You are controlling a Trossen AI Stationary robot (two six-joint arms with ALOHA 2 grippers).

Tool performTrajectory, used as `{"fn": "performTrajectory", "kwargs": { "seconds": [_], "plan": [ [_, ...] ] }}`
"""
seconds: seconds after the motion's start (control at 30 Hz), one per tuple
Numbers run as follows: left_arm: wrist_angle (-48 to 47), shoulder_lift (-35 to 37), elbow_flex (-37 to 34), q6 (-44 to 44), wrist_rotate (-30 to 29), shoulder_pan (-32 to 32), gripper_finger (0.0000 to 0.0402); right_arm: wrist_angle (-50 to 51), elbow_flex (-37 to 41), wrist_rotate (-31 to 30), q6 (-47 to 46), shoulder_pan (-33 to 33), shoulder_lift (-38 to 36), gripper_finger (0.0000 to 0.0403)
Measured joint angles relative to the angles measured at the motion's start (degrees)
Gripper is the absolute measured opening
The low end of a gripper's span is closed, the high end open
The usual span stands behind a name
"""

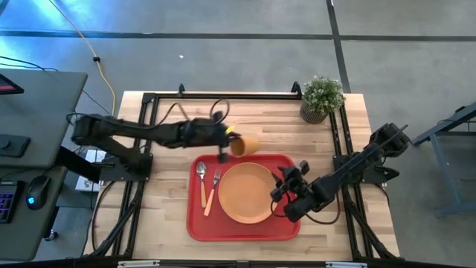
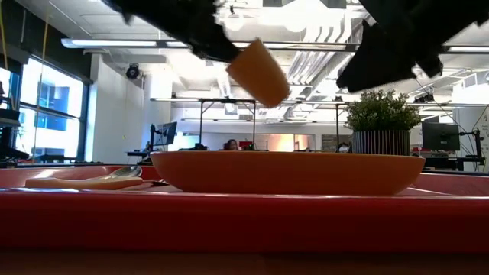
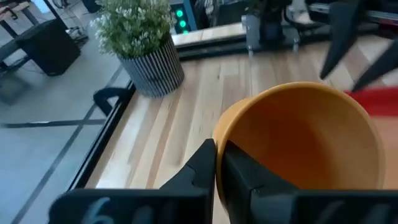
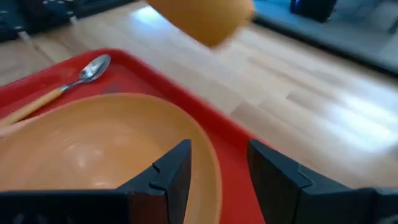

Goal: Pick and place plate/cup/fork/spoon on tray

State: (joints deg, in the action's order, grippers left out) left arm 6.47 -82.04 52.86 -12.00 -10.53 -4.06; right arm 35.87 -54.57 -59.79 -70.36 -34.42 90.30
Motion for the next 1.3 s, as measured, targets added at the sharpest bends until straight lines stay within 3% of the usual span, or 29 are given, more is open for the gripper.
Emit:
{"fn": "performTrajectory", "kwargs": {
  "seconds": [0.17,0.4,0.57,0.83,1.3],
  "plan": [
    [1.9,-9.6,7.0,-0.9,5.2,-2.0,0.0012,15.2,-8.3,-4.3,-0.3,1.0,-1.1,0.0147],
    [2.1,-21.3,17.5,-1.2,5.6,-1.9,0.0007,31.7,-19.4,-7.5,-0.2,1.1,-1.2,0.0147],
    [2.1,-28.0,23.4,2.3,7.1,-1.9,0.0010,34.5,-20.3,-7.2,-1.0,1.1,-1.2,0.0147],
    [0.1,-37.4,31.6,3.8,8.6,-1.2,0.0008,41.0,-20.2,-5.6,-9.8,0.9,-1.1,0.0147],
    [-20.4,-38.6,37.1,-4.9,8.9,1.4,0.0009,41.0,-20.1,-4.7,-10.7,0.9,-1.1,0.0147]
  ]
}}
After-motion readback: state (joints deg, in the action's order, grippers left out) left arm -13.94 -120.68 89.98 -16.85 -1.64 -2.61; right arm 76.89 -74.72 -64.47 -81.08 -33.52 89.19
